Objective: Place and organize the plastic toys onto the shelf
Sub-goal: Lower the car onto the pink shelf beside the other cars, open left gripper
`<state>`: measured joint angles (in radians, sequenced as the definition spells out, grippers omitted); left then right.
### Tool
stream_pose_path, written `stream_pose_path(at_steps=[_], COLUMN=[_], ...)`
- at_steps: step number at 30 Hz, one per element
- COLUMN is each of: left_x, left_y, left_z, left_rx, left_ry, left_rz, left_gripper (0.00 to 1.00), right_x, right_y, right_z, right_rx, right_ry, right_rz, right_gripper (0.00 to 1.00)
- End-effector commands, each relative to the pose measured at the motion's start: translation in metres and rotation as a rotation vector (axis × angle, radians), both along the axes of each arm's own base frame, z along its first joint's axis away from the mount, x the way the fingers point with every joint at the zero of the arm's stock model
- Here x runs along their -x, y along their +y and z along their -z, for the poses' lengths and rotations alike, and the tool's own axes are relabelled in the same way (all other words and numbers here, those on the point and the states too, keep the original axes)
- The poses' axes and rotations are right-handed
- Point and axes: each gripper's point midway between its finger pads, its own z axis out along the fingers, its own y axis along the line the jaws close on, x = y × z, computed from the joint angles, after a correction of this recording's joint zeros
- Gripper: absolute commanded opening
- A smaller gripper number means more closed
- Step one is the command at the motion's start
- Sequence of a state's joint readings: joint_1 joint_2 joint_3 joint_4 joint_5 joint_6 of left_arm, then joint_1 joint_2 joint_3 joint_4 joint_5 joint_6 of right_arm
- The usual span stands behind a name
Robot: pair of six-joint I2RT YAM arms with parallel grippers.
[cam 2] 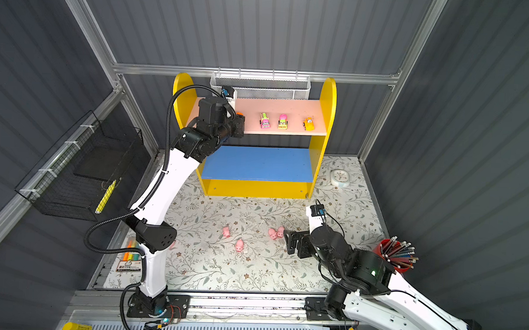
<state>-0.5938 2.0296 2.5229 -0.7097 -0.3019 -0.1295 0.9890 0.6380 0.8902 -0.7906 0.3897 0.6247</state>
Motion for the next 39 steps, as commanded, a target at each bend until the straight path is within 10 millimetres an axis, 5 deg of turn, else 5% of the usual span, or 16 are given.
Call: stream_pose_path(at_steps=[1,18,26,39], left_x=[-0.001,0.009,0.030,0.076], left_y=[0.002,0.002,0.004,-0.003], left_z=[-0.003,-0.030,-0.063,-0.081], left_rx=[0.017,0.044,0.077,0.176], left_ry=[-0.003,-0.068,-0.131,-0.100], left_rz=[0.007,0.044,0.107,0.251], left_gripper=[0.43,0.55,0.60,0.72], right_x=[-0.002,-0.004,-0.003,-0.001], right_y=[-0.005,-0.006,-0.007,-0.019], right_z=[0.004,0.004,0.003,0.001], right_rx=[0.029,0.043,0.041,0.032], right_ry=[0.004,0.008,0.004,-0.012], right_rz=[0.021,0.023,0.020,0.049], right_gripper=[0.99,0.99,0.99,0.99])
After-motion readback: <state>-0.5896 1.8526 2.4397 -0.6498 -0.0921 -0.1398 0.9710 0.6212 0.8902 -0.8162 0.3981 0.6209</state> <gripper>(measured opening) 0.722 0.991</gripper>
